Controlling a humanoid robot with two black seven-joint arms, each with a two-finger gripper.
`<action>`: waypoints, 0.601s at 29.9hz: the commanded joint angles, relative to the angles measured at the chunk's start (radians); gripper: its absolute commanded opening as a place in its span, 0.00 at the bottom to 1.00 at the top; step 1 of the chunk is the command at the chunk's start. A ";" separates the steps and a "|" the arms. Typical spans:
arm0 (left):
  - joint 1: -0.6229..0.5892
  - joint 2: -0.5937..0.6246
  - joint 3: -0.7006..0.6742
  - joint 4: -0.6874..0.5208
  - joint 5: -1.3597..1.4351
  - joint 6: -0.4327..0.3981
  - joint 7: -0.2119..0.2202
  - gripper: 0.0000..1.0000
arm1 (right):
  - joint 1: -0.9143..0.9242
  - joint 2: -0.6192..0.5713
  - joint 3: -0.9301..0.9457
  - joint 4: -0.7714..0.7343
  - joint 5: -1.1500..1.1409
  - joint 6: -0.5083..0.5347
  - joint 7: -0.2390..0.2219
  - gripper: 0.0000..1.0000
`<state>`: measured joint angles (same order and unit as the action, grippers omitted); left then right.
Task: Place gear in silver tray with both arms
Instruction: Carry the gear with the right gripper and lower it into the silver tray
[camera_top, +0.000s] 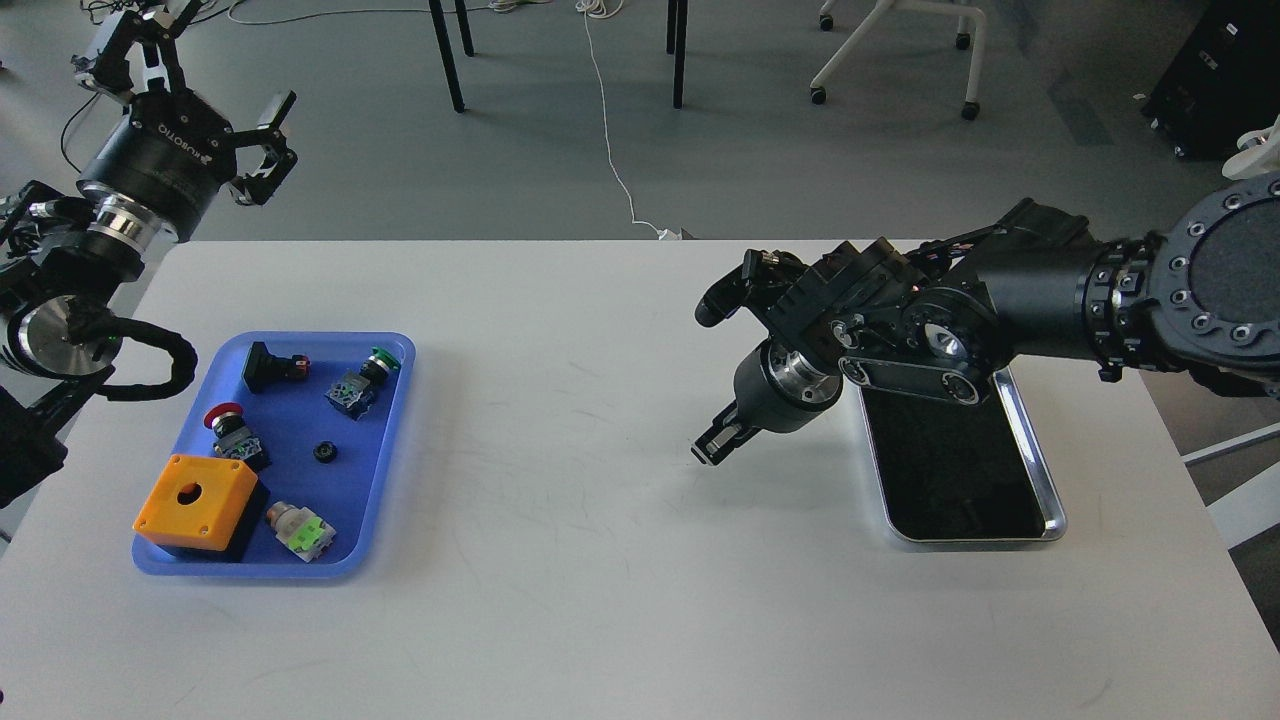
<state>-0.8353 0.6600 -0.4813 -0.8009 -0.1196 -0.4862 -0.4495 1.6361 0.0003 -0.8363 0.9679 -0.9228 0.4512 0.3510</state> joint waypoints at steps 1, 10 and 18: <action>-0.004 0.012 -0.003 -0.009 0.000 0.001 0.002 0.98 | 0.065 -0.053 -0.006 0.119 -0.019 0.003 0.000 0.17; -0.011 0.018 -0.002 -0.014 0.001 0.003 0.000 0.98 | 0.033 -0.482 -0.012 0.228 -0.300 0.001 0.000 0.17; -0.010 0.013 0.000 -0.014 0.005 0.009 0.002 0.98 | -0.102 -0.632 -0.012 0.264 -0.404 -0.046 -0.001 0.18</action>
<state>-0.8466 0.6777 -0.4826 -0.8146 -0.1168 -0.4795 -0.4484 1.5797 -0.6080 -0.8488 1.2302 -1.2739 0.4346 0.3504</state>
